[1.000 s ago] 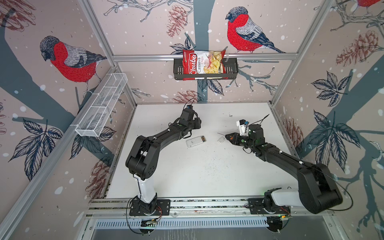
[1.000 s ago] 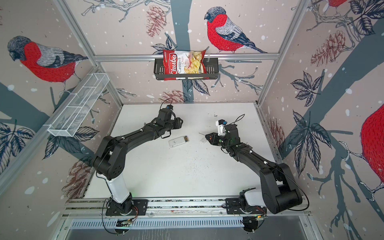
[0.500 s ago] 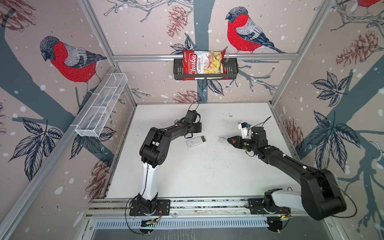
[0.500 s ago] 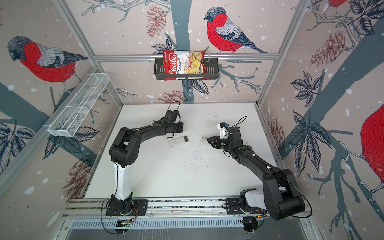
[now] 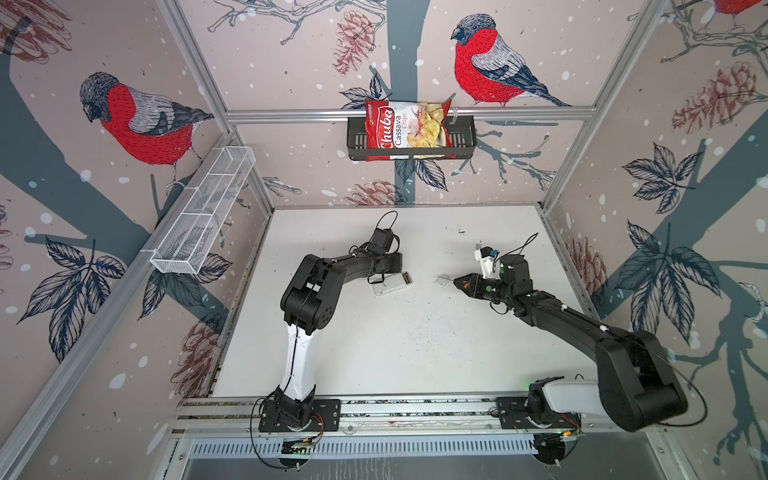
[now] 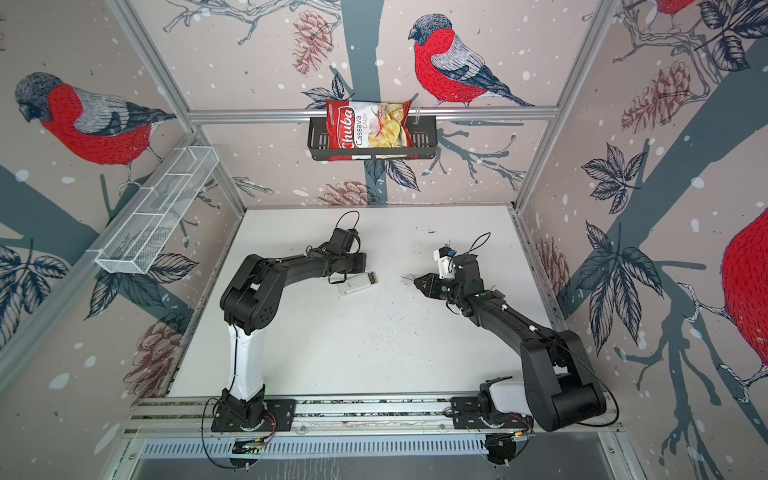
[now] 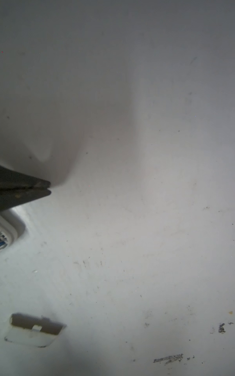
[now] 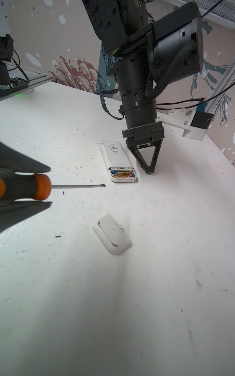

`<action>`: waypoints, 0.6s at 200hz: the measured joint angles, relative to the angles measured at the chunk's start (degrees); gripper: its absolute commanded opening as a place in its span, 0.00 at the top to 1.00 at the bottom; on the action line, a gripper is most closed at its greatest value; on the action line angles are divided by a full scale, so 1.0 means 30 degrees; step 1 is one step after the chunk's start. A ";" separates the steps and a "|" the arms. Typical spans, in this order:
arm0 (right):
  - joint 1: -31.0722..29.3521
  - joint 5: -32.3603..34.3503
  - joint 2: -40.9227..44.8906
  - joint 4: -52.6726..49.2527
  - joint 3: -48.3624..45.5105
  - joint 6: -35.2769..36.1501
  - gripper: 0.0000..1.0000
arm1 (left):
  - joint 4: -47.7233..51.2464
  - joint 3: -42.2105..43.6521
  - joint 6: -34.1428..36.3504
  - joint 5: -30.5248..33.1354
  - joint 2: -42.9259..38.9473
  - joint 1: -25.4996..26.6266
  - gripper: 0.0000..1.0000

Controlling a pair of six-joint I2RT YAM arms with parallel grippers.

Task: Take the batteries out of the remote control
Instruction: 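Grasp the remote's end with the left gripper while right aims the screwdriver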

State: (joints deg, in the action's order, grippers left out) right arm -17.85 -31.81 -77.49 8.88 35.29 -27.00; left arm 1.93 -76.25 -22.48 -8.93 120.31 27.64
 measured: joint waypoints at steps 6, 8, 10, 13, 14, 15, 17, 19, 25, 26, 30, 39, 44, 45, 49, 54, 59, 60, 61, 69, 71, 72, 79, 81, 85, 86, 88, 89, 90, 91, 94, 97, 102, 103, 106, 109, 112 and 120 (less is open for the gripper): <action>0.0000 -0.0044 -0.0146 0.0000 0.0051 0.0007 1.00 | -0.0102 0.0153 -0.0015 -0.0007 -0.0080 0.0102 1.00; 0.0000 -0.0044 -0.0189 0.0000 0.0066 0.0007 1.00 | -0.0138 0.0204 -0.0015 -0.0007 -0.0109 0.0138 1.00; 0.0000 -0.0051 -0.0219 0.0000 0.0073 0.0007 1.00 | -0.0168 0.0248 -0.0015 -0.0007 -0.0131 0.0182 1.00; 0.0000 -0.0051 -0.0277 -0.0015 0.0095 0.0007 1.00 | -0.0226 0.0313 -0.0022 -0.0015 -0.0168 0.0240 1.00; 0.0000 -0.0058 -0.0291 -0.0015 0.0095 0.0007 1.00 | -0.0240 0.0328 -0.0022 -0.0015 -0.0175 0.0255 1.00; 0.0000 -0.0066 -0.0299 -0.0015 0.0102 0.0007 1.00 | -0.0270 0.0364 -0.0015 -0.0015 -0.0189 0.0284 1.00; 0.0000 -0.0080 -0.0335 -0.0015 0.0117 0.0015 1.00 | -0.0299 0.0415 -0.0015 -0.0022 -0.0211 0.0335 1.00; 0.0000 -0.0087 -0.0364 -0.0029 0.0131 0.0015 1.00 | -0.0313 0.0444 -0.0029 -0.0022 -0.0226 0.0357 1.00; 0.0000 -0.0138 -0.0444 -0.0036 0.0168 0.0015 1.00 | -0.0423 0.0605 0.0000 -0.0051 -0.0306 0.0488 1.00; 0.0000 -0.0153 -0.0452 -0.0036 0.0175 0.0015 1.00 | -0.0430 0.0619 -0.0015 -0.0051 -0.0313 0.0503 1.00; 0.0000 -0.0197 -0.0503 -0.0051 0.0197 0.0022 1.00 | -0.0517 0.0729 -0.0029 -0.0044 -0.0372 0.0583 1.00; -0.0007 -0.0313 -0.0561 -0.0087 0.0240 0.0036 1.00 | -0.0750 0.0954 -0.0029 -0.0022 -0.0474 0.0721 1.00; -0.0007 -0.0393 -0.0590 -0.0109 0.0270 0.0080 1.00 | -0.0896 0.1107 -0.0058 -0.0015 -0.0554 0.0809 1.00; -0.0007 -0.0408 -0.0597 -0.0109 0.0277 0.0087 1.00 | -0.0911 0.1129 -0.0066 -0.0007 -0.0568 0.0823 1.00; -0.0007 -0.0466 -0.0619 -0.0109 0.0291 0.0117 1.00 | -0.0984 0.1253 -0.0080 -0.0007 -0.0634 0.0874 1.00; -0.0007 -0.0539 -0.0634 -0.0109 0.0313 0.0182 1.00 | -0.1013 0.1406 -0.0102 0.0000 -0.0721 0.0940 1.00; -0.0007 -0.0634 -0.0648 -0.0117 0.0342 0.0277 1.00 | -0.1115 0.1574 -0.0095 0.0015 -0.0823 0.1013 1.00; -0.0007 -0.0648 -0.0648 -0.0117 0.0342 0.0291 1.00 | -0.1122 0.1596 -0.0095 0.0015 -0.0838 0.1027 1.00; -0.0007 -0.0656 -0.0648 -0.0117 0.0342 0.0313 1.00 | -0.1144 0.1647 -0.0095 0.0007 -0.0867 0.1056 1.00; -0.0007 -0.0860 -0.0670 -0.0124 0.0379 0.0452 1.00 | -0.1304 0.1909 -0.0189 -0.0007 -0.1013 0.1188 1.00; -0.0007 -0.0918 -0.0685 -0.0131 0.0386 0.0459 1.00 | -0.1355 0.1974 -0.0233 -0.0007 -0.1056 0.1224 1.00; -0.0007 -0.0940 -0.0692 -0.0131 0.0393 0.0459 1.00 | -0.1362 0.1996 -0.0248 -0.0007 -0.1071 0.1239 1.00; -0.0007 -0.1144 -0.0845 -0.0182 0.0539 0.0481 1.00 | -0.1479 0.2229 -0.0444 -0.0007 -0.1224 0.1370 1.00; -0.0007 -0.1209 -0.0925 -0.0204 0.0612 0.0495 1.00 | -0.1494 0.2295 -0.0437 -0.0015 -0.1275 0.1406 1.00; -0.0007 -0.1326 -0.1064 -0.0270 0.0743 0.0517 1.00 | -0.1530 0.2426 -0.0444 -0.0015 -0.1362 0.1464 1.00; -0.0007 -0.1362 -0.1122 -0.0291 0.0794 0.0517 1.00 | -0.1530 0.2441 -0.0452 -0.0022 -0.1377 0.1472 1.00; -0.0007 -0.1421 -0.1231 -0.0328 0.0874 0.0517 1.00 | -0.1530 0.2506 -0.0437 -0.0022 -0.1435 0.1501 1.00; -0.0007 -0.1450 -0.1268 -0.0342 0.0903 0.0517 1.00 | -0.1537 0.2550 -0.0408 -0.0029 -0.1472 0.1523 1.00; -0.0007 -0.1472 -0.1297 -0.0364 0.0933 0.0517 1.00 | -0.1545 0.2572 -0.0401 -0.0036 -0.1486 0.1537 1.00; -0.0007 -0.1508 -0.1362 -0.0401 0.0984 0.0517 1.00 | -0.1545 0.2586 -0.0415 -0.0036 -0.1501 0.1545 1.00; -0.0007 -0.1581 -0.1501 -0.0452 0.1093 0.0510 1.00 | -0.1552 0.2688 -0.0452 -0.0036 -0.1588 0.1596 1.00; 0.0000 -0.1698 -0.1676 -0.0539 0.1231 0.0510 1.00 | -0.1566 0.2776 -0.0481 -0.0036 -0.1661 0.1617 1.00; 0.0007 -0.1880 -0.1938 -0.0612 0.1406 0.0503 1.00 | -0.1559 0.2922 -0.0510 -0.0036 -0.1814 0.1676 1.00; 0.0015 -0.1909 -0.1974 -0.0627 0.1428 0.0503 1.00 | -0.1559 0.2965 -0.0517 -0.0036 -0.1851 0.1698 1.00; 0.0029 -0.2018 -0.2106 -0.0685 0.1515 0.0481 1.00 | -0.1559 0.3045 -0.0517 -0.0036 -0.1938 0.1727 1.00; 0.0044 -0.2149 -0.2266 -0.0714 0.1610 0.0423 1.00 | -0.1559 0.3155 -0.0517 -0.0029 -0.2047 0.1741 1.00; 0.0044 -0.2244 -0.2368 -0.0765 0.1668 0.0423 1.00 | -0.1559 0.3235 -0.0525 -0.0029 -0.2135 0.1770 1.00; 0.0080 -0.2535 -0.2659 -0.0940 0.1851 0.0357 1.00 | -0.1617 0.3483 -0.0546 -0.0029 -0.2390 0.1843 1.00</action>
State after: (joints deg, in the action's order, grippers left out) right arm -17.61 -39.42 -85.47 6.07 40.84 -25.93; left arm -2.92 -65.80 -24.12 -9.02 113.14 33.17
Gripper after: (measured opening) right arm 0.241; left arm 0.047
